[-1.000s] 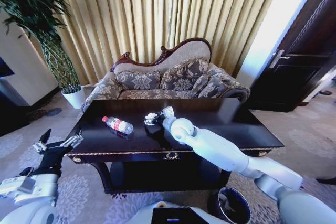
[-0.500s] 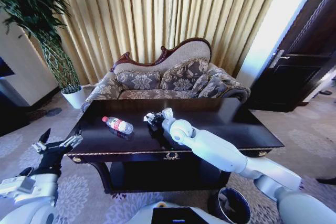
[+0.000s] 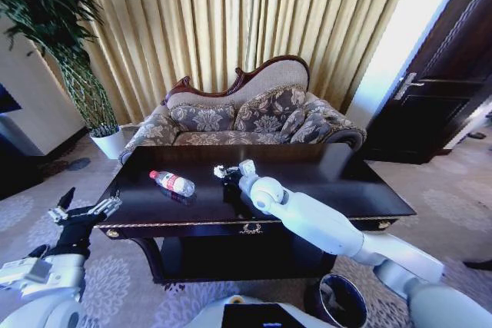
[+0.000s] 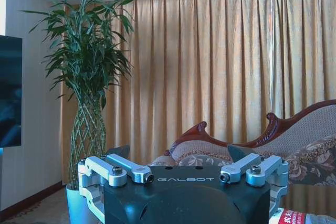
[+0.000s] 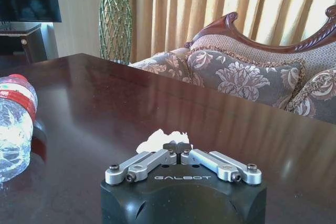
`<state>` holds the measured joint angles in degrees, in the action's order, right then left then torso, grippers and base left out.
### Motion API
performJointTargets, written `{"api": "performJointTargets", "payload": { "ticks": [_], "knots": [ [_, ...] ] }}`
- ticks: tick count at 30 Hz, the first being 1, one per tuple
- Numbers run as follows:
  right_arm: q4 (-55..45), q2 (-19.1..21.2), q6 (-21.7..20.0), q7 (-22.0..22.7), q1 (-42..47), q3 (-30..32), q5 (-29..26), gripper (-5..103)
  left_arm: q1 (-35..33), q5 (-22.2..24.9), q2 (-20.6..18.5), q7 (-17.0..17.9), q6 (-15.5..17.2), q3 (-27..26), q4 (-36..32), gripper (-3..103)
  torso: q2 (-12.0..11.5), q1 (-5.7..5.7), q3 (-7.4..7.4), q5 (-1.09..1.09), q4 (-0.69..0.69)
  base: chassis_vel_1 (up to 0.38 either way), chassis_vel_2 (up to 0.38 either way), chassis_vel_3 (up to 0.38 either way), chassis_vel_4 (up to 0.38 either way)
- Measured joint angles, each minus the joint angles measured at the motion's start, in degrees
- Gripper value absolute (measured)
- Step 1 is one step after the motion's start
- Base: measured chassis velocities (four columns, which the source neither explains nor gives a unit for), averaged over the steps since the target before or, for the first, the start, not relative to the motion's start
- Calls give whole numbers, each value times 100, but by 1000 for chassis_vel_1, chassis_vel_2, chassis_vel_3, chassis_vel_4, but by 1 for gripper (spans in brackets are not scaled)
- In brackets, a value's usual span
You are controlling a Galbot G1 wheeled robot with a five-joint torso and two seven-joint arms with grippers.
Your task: Move to the front of the table and place the trash on the table into the trash bin.
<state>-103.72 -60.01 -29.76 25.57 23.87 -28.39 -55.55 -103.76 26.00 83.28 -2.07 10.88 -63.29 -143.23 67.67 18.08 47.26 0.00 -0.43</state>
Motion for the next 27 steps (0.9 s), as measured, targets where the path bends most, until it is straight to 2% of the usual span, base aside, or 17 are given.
{"api": "performJointTargets", "payload": {
  "ticks": [3,9,11,15,17,18,20,22,24,25,27],
  "knots": [
    [-22,5,8,0,13,22,13,0,0,0,-1,0,-1,2,0,100,0,0,0,0,0,0,0,0,0],
    [-326,9,267,26,249,587,218,0,37,29,-9,12,-2,24,0,100,0,0,0,0,1,0,0,0,0],
    [-516,44,426,58,527,1093,465,0,27,51,-24,16,-2,23,0,100,0,0,0,0,0,0,0,0,0],
    [-653,157,488,63,846,1564,634,0,5,151,-58,15,-12,-11,0,100,0,0,0,0,1,0,0,0,0],
    [-738,381,580,-65,1451,2203,926,0,-5,332,-157,21,-15,-115,0,100,0,0,0,1,0,0,0,0,0],
    [-738,381,580,-65,1451,2203,926,0,-5,332,-157,21,-15,-115,0,100,0,0,0,1,0,0,0,0,0],
    [-758,593,809,-291,2041,2775,1297,0,-2,498,-295,47,-4,-213,0,100,0,0,0,1,-2,0,0,0,0],
    [-763,650,896,-353,2207,2945,1420,0,1,539,-327,48,4,-234,0,100,0,0,0,2,-2,0,0,0,0],
    [-773,824,1130,-535,2631,3417,1771,0,8,638,-426,66,20,-277,0,100,0,0,0,3,-1,0,0,0,0],
    [-773,824,1130,-535,2631,3417,1771,0,8,638,-426,66,20,-277,0,100,0,0,0,3,-1,0,0,0,0],
    [-898,1126,1424,-628,3396,4166,2082,0,11,746,-514,89,33,-314,-1,100,0,0,0,2,0,0,0,0,0]
  ]
}}
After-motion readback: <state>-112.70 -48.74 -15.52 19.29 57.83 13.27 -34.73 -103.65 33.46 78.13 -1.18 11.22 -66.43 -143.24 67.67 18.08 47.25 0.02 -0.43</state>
